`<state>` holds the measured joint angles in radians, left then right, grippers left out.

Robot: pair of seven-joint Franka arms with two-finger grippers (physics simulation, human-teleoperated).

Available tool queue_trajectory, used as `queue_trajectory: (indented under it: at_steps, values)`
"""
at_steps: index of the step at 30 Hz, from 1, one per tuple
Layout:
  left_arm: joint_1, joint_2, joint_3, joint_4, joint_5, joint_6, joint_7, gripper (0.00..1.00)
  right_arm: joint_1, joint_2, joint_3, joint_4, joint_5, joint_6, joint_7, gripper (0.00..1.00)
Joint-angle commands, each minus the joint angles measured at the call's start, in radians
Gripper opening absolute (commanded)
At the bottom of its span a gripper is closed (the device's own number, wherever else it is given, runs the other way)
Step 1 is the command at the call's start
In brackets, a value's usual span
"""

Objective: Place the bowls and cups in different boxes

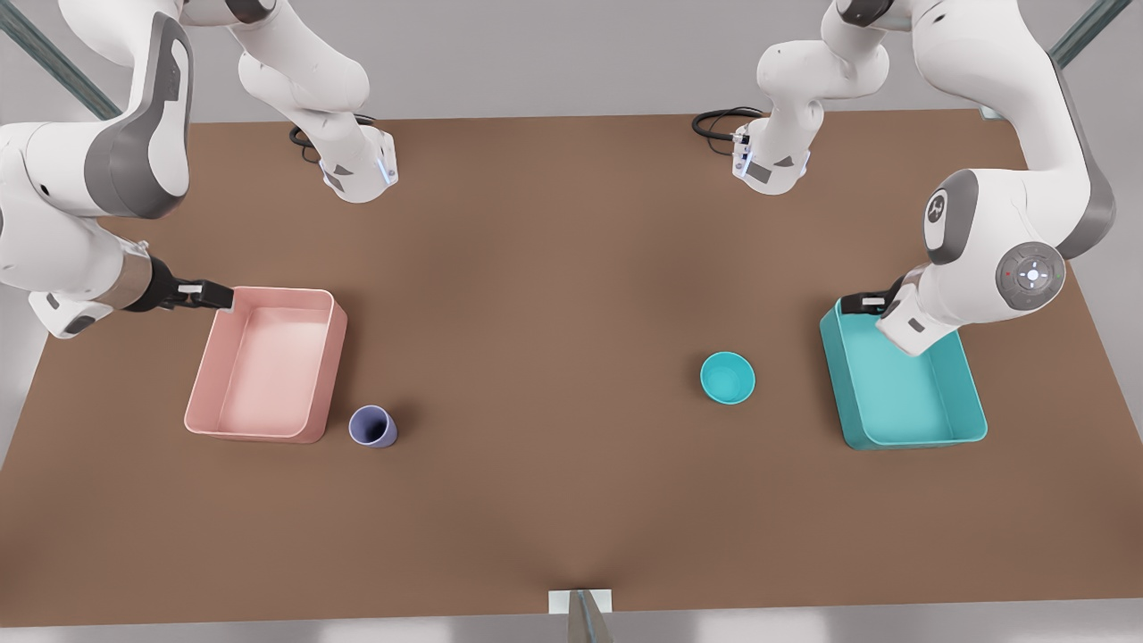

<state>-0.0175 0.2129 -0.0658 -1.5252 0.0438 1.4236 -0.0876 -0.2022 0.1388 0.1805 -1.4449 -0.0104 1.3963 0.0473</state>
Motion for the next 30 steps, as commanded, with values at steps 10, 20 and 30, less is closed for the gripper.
queue_trajectory:
  at_steps: [10,20,30]
  values:
    - [0.011,0.597,-0.039,0.221,-0.335,0.564,0.037,1.00,0.122,0.458,0.014,0.118,-0.020,0.421,0.016,1.00]
    - [0.017,0.390,-0.042,-0.222,-0.335,0.683,0.223,1.00,0.164,0.535,0.014,0.077,-0.077,0.602,0.109,1.00]
    - [0.010,0.436,-0.071,-0.250,-0.374,0.729,0.246,1.00,0.156,0.473,0.014,-0.118,-0.060,0.704,0.152,1.00]
